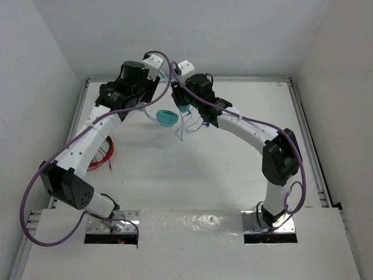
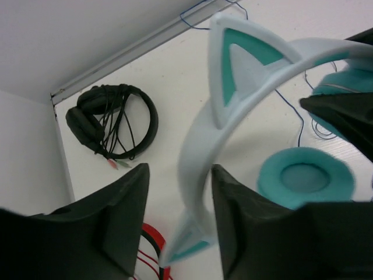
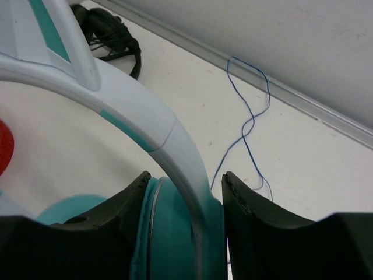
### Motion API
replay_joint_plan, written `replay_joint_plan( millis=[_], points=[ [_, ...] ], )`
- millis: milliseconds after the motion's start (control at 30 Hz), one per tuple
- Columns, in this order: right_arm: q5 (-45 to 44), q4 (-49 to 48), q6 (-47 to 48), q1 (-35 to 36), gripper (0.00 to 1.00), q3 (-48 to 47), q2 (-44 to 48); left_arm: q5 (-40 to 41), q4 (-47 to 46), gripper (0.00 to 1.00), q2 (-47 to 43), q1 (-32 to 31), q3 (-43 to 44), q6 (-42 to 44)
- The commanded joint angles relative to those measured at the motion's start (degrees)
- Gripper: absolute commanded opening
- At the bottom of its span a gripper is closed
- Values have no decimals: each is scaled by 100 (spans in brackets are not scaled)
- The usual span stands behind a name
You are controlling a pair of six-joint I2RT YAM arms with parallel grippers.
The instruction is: Wrap the headphones
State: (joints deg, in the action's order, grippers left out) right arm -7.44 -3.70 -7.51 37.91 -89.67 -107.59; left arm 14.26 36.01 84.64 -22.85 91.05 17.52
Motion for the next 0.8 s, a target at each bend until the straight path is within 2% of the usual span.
replay_joint_plan(
  millis=[0,67,100,167,200,233,267,367,433,533,567,600,633,667,700,733,767],
  points=[
    [155,-579,48,-29,0,248,625,-90,-411,47,-62,0,-122,-73],
    [304,-500,65,-29,0,248,704,-12,-402,49,43,0,-148,-64],
    [374,-474,100,-29,0,248,774,58,-497,46,79,0,-192,-82],
    [532,-421,136,-21,0,283,827,217,-604,29,105,0,-201,-73],
    [542,-412,127,-12,0,275,880,191,-621,28,140,0,-158,-30],
    [542,-377,83,-20,0,257,889,69,-613,28,149,0,-131,6],
    [577,-350,74,-29,0,231,906,-19,-587,33,158,0,-113,6],
    [630,-298,4,-21,0,126,872,-520,-472,38,175,0,-52,-11],
    [726,-236,12,-21,0,73,845,-574,-489,35,184,0,-52,-55],
    [1042,-131,56,-21,0,20,862,-407,-569,24,202,0,-61,-117],
    [1139,-87,48,-29,0,11,854,-398,-569,9,202,0,-61,-143],
    [1288,-26,56,-29,0,-24,845,-389,-569,0,202,0,-61,-187],
    [1594,192,143,-29,0,-85,819,-433,-534,0,185,17,-61,-248],
    [1736,334,223,-47,12,-286,801,-477,-455,0,193,35,-52,-423],
    [1850,570,310,-56,76,-462,810,-555,-385,0,228,87,-8,-573],
    [2078,1060,407,-108,98,-673,853,-678,-288,0,263,323,44,-983],
    [2167,1256,391,-282,99,-1101,915,-827,-61,0,307,517,123,-1222]
  ],
)
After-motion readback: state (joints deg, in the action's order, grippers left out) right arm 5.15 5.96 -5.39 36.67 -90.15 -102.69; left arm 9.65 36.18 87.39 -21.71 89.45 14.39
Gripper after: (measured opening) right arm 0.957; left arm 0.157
